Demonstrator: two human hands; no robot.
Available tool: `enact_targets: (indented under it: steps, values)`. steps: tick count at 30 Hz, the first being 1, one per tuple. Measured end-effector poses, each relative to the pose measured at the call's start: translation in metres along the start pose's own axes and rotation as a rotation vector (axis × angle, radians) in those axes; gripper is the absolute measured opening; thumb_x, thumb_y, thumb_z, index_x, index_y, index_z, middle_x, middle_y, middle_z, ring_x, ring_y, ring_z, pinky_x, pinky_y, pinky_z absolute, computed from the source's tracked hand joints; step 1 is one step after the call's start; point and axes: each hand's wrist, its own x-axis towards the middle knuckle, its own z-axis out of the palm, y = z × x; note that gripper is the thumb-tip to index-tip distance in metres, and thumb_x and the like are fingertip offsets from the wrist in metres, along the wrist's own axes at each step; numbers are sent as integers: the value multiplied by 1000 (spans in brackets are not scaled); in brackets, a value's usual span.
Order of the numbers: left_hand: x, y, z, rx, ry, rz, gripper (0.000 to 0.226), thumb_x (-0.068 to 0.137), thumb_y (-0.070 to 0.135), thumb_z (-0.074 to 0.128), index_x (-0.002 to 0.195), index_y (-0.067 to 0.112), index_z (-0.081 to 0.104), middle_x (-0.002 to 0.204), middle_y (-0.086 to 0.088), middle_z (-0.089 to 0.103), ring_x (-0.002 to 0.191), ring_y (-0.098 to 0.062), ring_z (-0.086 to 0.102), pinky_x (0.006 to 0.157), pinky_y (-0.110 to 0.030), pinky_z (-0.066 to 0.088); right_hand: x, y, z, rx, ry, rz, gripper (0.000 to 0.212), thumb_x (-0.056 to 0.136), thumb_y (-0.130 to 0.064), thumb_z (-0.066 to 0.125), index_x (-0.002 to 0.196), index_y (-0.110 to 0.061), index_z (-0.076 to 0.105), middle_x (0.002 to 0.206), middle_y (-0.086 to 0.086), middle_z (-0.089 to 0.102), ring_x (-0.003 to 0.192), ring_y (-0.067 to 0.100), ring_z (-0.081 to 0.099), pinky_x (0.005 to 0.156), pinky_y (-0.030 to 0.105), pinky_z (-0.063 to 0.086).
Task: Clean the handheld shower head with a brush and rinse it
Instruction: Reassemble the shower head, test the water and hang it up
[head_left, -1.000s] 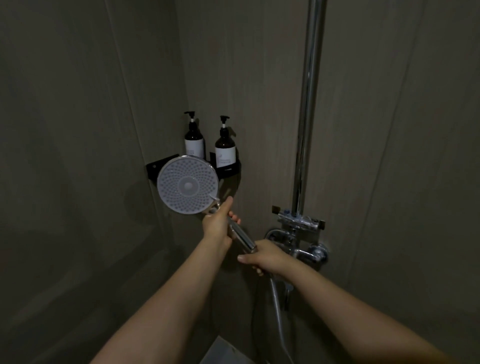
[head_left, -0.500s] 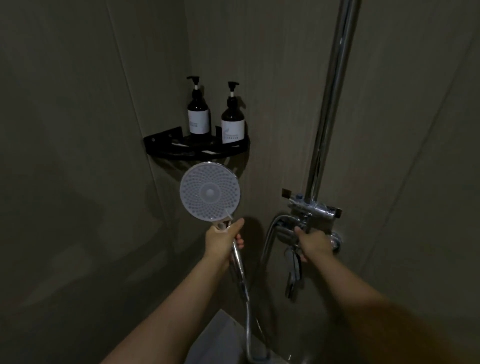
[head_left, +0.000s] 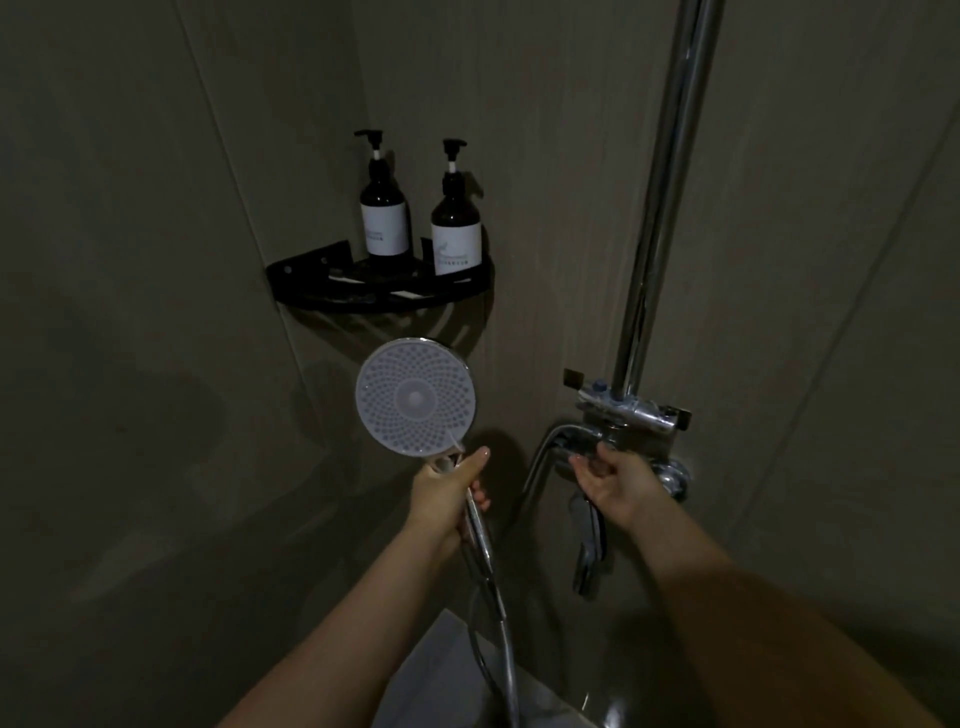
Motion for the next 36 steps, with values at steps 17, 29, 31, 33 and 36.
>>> enact_targets:
  steps: [17, 29, 31, 33, 36]
  values:
    - [13, -8, 3, -51, -57, -34, 20, 86, 13, 63, 71, 13, 51, 50, -1, 44, 41, -10, 44, 42, -20, 41, -4, 18, 21, -1293, 491, -552, 33, 99, -11, 33, 123, -3, 55, 118, 16, 63, 109, 29, 62, 80, 33, 50]
    - [19, -11, 2, -45, -25, -27, 26, 86, 11, 64, 67, 15, 46, 44, 3, 44, 36, -8, 42, 42, -20, 40, -6, 20, 18, -984, 592, -432, 48, 102, -29, 34, 118, 11, 55, 120, 26, 60, 115, 37, 56, 91, 36, 44]
    - [19, -11, 2, -35, -27, -31, 24, 85, 11, 65, 68, 15, 48, 47, 1, 44, 39, -9, 43, 44, -21, 40, -8, 23, 18, -1154, 566, -505, 45, 103, -26, 29, 121, 8, 53, 119, 25, 61, 113, 37, 57, 88, 37, 46]
    - [19, -12, 2, -23, -33, -33, 22, 85, 11, 65, 70, 14, 50, 51, -1, 44, 41, -10, 43, 44, -22, 41, -7, 24, 17, -1233, 569, -553, 38, 103, -16, 24, 125, 2, 49, 120, 20, 61, 112, 32, 59, 87, 35, 48]
    - [18, -13, 3, -23, -40, -37, 21, 86, 10, 63, 70, 13, 50, 53, -2, 43, 41, -10, 42, 44, -21, 40, 12, 21, 25, -1116, 590, -458, 34, 100, -11, 28, 127, -1, 47, 122, 19, 59, 114, 33, 58, 91, 36, 48]
